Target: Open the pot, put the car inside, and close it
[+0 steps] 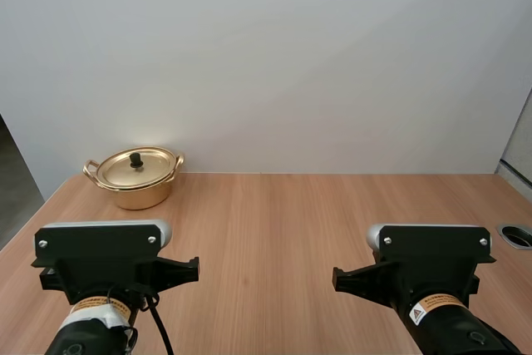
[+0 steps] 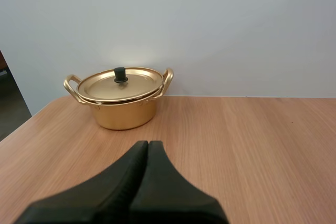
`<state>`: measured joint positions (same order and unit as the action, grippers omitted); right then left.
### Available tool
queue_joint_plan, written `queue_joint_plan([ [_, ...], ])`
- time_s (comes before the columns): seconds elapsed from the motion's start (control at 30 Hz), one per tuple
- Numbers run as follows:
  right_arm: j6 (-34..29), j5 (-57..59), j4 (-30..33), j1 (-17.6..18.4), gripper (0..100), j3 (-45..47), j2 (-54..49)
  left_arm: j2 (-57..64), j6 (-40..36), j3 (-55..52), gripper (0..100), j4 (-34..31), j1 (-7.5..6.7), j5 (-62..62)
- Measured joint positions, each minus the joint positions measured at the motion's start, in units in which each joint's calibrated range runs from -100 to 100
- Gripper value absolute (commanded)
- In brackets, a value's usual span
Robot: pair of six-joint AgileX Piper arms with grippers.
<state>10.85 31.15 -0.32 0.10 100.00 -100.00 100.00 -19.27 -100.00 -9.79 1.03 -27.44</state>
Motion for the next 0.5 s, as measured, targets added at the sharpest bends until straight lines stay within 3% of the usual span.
queue_joint_plan([
  [0.5, 0.00, 0.00, -0.21, 0.00, 0, 0.00, 0.00, 0.00, 0.00, 0.00, 0, 0.00, 0.00, 0.00],
])
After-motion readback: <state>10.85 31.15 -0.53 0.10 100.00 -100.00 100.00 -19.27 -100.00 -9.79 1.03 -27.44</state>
